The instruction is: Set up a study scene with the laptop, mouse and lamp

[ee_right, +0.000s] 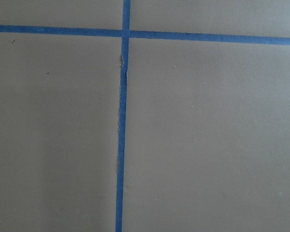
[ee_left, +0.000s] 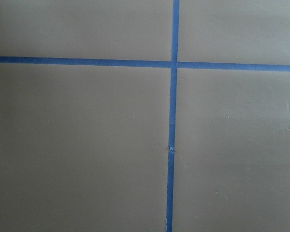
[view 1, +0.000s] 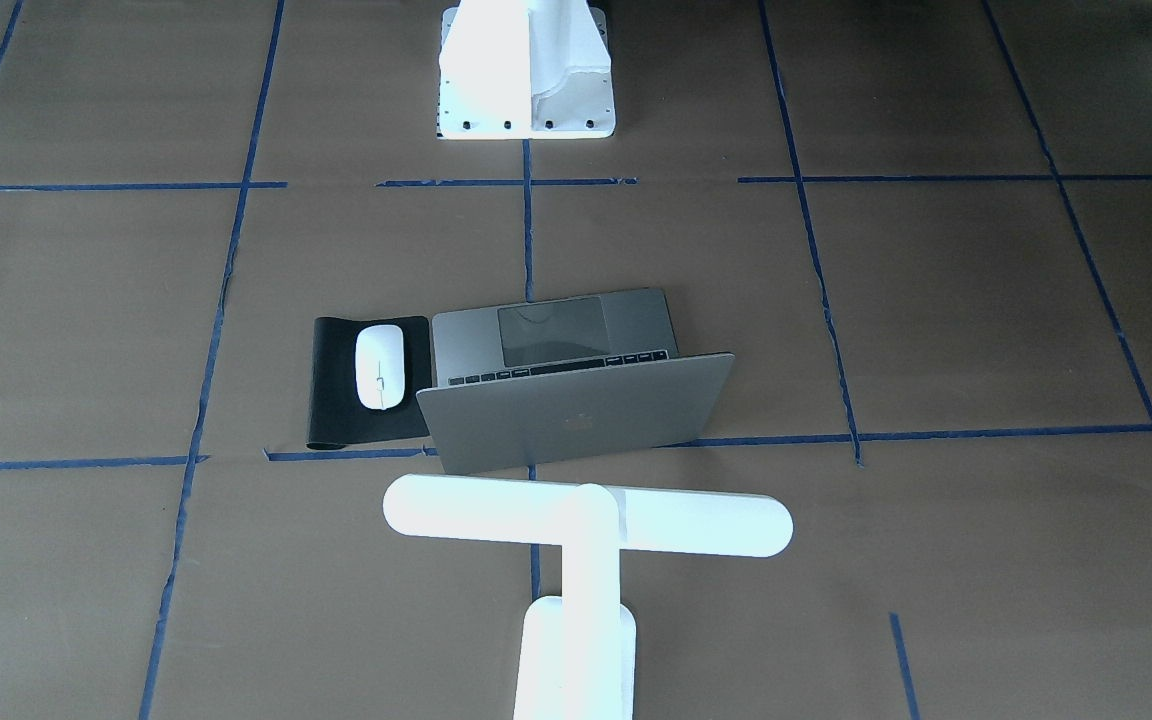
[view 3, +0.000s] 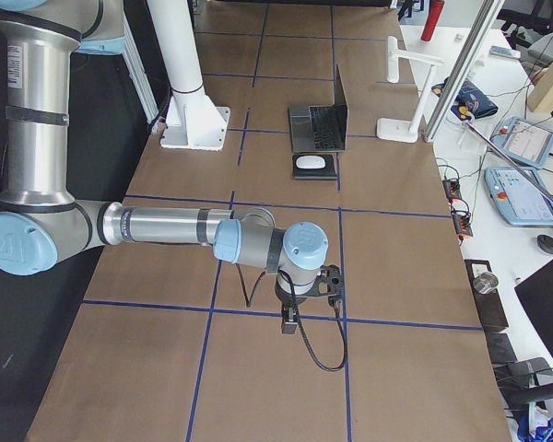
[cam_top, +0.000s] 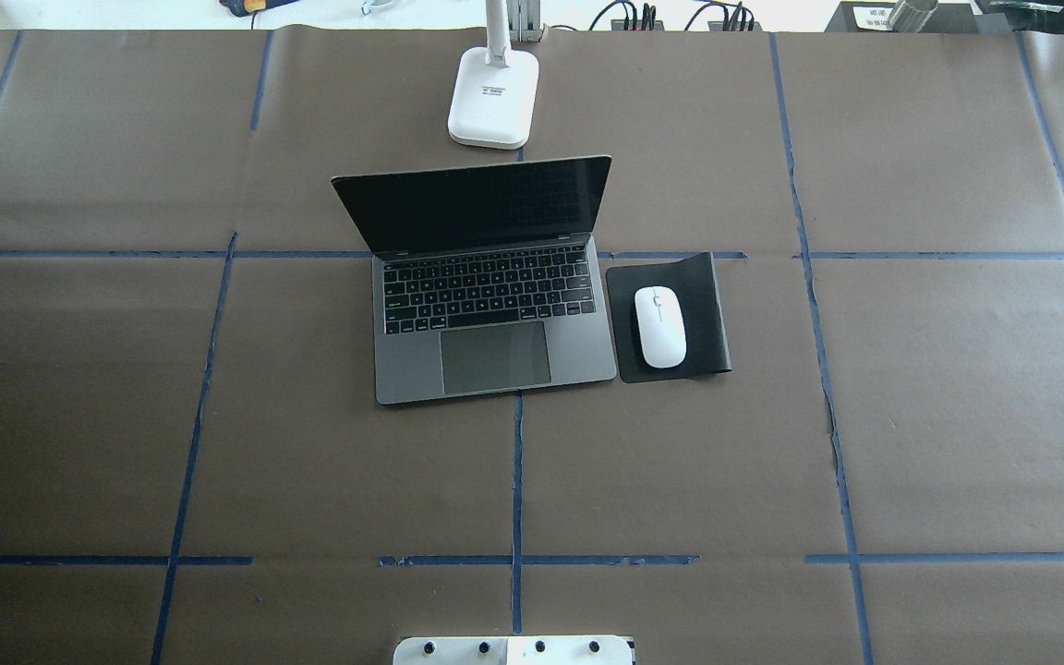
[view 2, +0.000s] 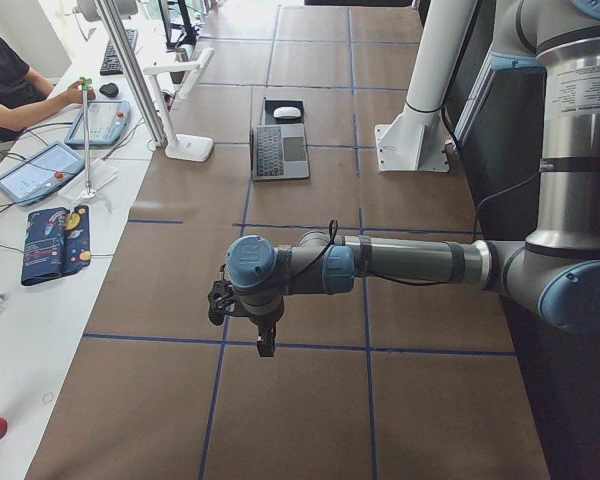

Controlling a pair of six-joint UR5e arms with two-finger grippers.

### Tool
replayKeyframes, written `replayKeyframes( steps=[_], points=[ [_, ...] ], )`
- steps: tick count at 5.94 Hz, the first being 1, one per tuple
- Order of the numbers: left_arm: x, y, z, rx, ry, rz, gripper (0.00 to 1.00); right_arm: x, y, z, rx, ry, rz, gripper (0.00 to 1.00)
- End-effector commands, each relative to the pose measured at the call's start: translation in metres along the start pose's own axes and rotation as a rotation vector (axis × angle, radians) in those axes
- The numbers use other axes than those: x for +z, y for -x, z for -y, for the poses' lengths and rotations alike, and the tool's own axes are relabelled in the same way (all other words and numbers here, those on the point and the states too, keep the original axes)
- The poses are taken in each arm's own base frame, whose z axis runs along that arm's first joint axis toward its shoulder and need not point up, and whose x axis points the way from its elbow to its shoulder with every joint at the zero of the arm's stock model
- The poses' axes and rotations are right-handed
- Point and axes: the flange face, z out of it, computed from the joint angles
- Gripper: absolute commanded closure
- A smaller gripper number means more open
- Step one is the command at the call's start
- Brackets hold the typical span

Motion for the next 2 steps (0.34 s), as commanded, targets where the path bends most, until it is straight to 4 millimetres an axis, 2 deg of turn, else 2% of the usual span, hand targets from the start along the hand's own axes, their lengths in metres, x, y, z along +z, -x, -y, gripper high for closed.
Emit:
replayKeyframes(
  steps=[1,2],
  points=[
    [0.0000,0.0000,0.0000,0.003,0.000,0.000,0.00,-0.0025,0.0020,0.0017,-0.002,-0.005,-0.001,0.00],
    [-0.0001,-0.0001,0.0001,0.004,-0.001,0.000,0.00,-0.0025,0.0021,0.0017,-0.002,-0.005,-0.001,0.00]
  ],
)
